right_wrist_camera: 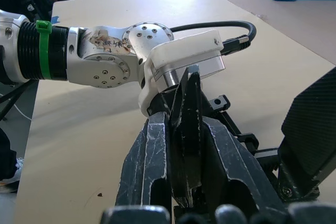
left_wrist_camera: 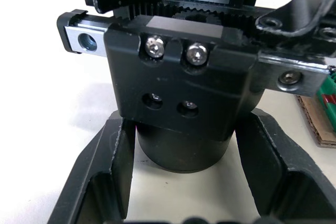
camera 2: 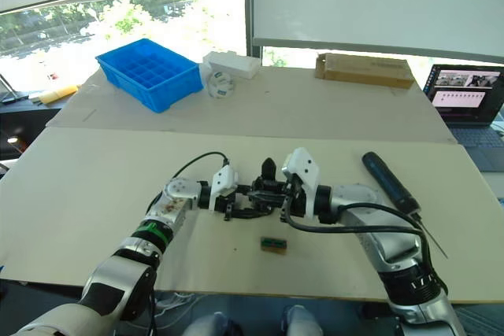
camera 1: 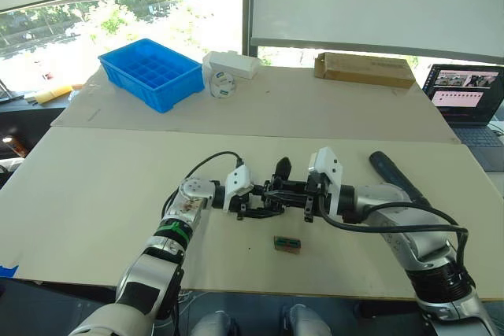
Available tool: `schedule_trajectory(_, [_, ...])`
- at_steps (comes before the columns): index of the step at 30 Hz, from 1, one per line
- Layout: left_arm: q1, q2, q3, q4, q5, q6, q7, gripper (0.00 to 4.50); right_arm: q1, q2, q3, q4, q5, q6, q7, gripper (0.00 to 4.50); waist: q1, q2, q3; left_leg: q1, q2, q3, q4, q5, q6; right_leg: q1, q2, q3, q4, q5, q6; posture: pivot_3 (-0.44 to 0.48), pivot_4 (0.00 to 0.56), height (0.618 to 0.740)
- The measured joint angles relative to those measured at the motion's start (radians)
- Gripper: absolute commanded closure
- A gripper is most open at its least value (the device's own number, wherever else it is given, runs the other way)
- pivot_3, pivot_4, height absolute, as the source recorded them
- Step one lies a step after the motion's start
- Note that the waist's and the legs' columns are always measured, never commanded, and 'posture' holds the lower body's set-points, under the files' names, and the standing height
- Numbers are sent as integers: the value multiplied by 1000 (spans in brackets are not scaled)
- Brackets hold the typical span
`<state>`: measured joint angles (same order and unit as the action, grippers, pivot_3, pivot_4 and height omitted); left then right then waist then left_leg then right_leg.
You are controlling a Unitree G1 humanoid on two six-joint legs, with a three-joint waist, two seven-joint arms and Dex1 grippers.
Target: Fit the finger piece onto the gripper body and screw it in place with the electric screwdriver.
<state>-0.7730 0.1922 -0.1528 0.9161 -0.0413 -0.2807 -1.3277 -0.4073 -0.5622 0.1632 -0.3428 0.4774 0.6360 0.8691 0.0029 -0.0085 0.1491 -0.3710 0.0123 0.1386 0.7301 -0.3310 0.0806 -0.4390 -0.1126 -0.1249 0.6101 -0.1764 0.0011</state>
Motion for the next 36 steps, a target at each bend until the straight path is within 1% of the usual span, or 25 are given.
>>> schedule_trajectory(6, [3, 0, -2, -3, -2, 2, 0, 2223, -4, -16, 8, -2, 0, 8, 2, 4111, 0, 0, -1, 0, 0, 0, 0, 0, 0, 0, 0, 0, 0, 0, 0, 0, 150, 740])
schedule_trajectory(23, [29, 13, -2, -44, -10, 38, 7, 2223, -41, -7, 22, 46, -7, 7, -9, 4111, -7, -1, -6, 2, 1, 0, 0, 0, 0, 0, -1, 0, 0, -1, -1, 0, 150, 740])
schedule_trajectory(30, [35, 12, -4, -53, -10, 40, 8, 2223, -43, -16, 32, 47, -7, 7, 9, 4111, -8, -1, -7, 2, 1, 0, 0, 0, 0, 0, -1, 0, 0, -1, -1, 0, 150, 740])
schedule_trajectory(36, [39, 14, -4, -58, -11, 44, 8, 2223, -35, -2, 40, 44, -21, 7, 3, 4111, -8, -1, -9, 2, 1, 0, -1, 0, 0, 0, -2, 0, 0, -1, -2, 0, 150, 740])
